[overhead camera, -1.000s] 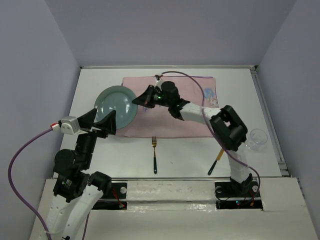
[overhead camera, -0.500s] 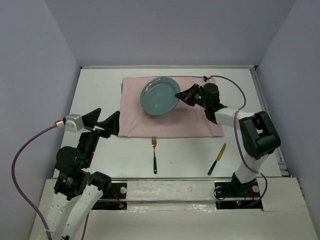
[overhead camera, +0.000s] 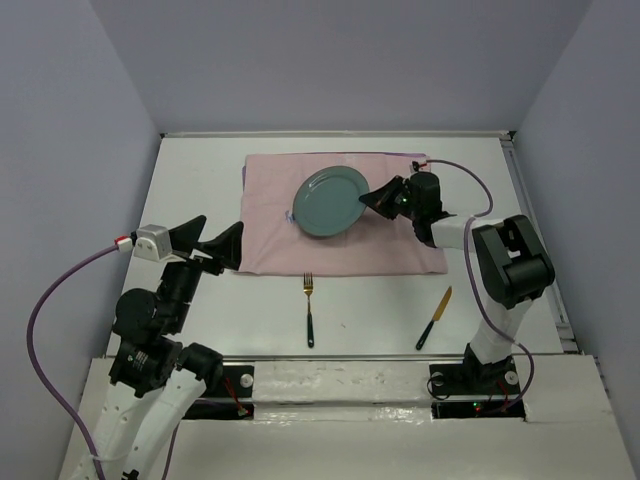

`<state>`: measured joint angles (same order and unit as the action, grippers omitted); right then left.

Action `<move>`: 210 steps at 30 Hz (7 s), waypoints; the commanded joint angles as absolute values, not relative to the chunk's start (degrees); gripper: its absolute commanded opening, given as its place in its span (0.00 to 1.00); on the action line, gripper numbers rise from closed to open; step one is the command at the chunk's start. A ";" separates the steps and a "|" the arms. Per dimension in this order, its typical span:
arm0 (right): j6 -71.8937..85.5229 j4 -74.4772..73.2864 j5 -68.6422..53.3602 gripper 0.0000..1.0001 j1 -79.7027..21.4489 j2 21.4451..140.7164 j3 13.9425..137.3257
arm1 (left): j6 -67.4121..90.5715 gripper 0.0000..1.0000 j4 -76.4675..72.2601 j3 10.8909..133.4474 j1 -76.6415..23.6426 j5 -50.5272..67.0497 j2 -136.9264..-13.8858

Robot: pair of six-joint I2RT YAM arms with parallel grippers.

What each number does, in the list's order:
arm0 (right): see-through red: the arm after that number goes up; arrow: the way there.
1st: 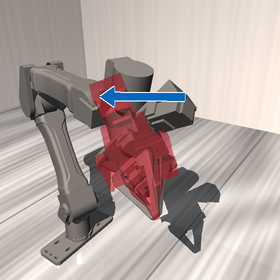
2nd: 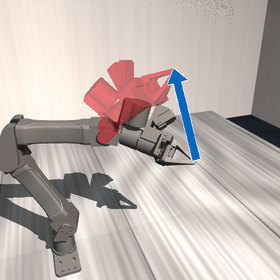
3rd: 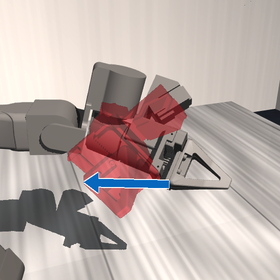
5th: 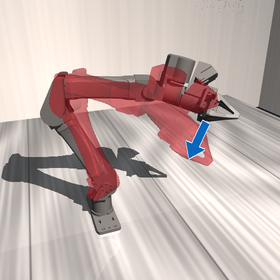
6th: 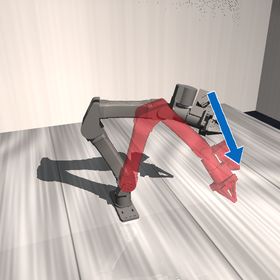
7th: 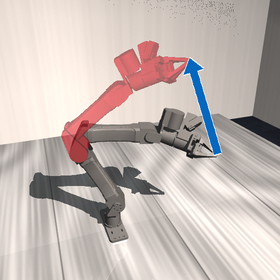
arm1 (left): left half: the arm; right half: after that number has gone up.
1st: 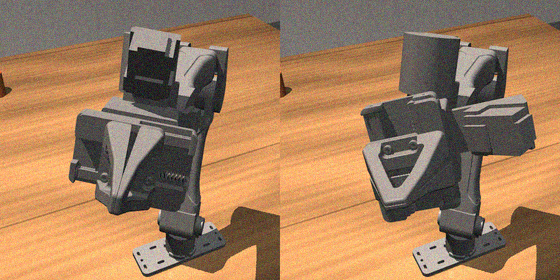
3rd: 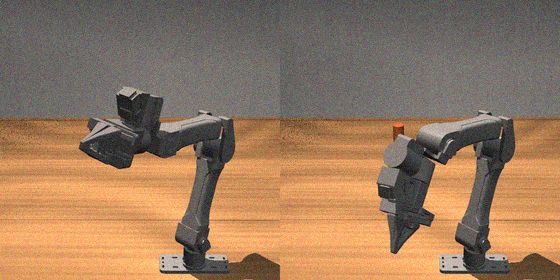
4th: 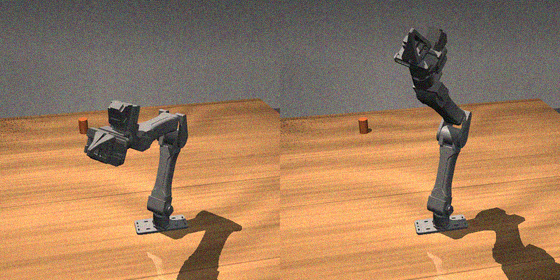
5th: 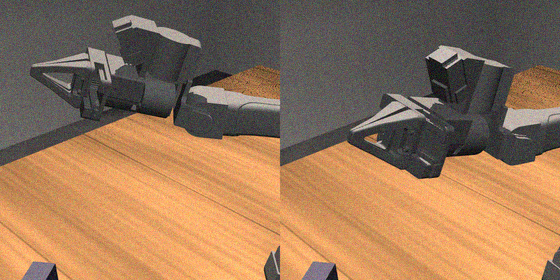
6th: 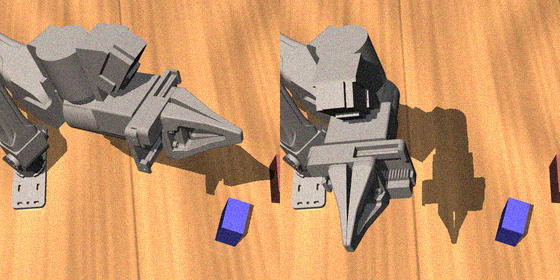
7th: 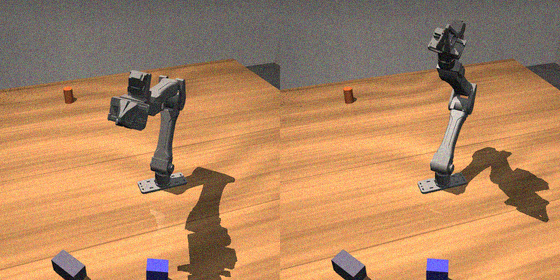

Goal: Set the dinner table for one person

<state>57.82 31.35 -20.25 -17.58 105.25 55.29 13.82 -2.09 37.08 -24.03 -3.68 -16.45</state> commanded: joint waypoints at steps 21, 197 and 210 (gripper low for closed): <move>52.04 30.51 -19.34 0.40 -15.47 104.85 51.33 | 13.71 0.99 -4.31 37.18 -24.35 -2.64 -17.49; 37.54 -20.16 35.26 0.00 -66.20 105.02 83.66 | 12.04 0.99 -0.09 38.85 -35.60 -10.89 -13.27; 29.97 -16.52 24.44 0.00 -52.30 128.31 112.23 | 12.48 0.99 1.93 39.20 -35.77 -15.12 -13.71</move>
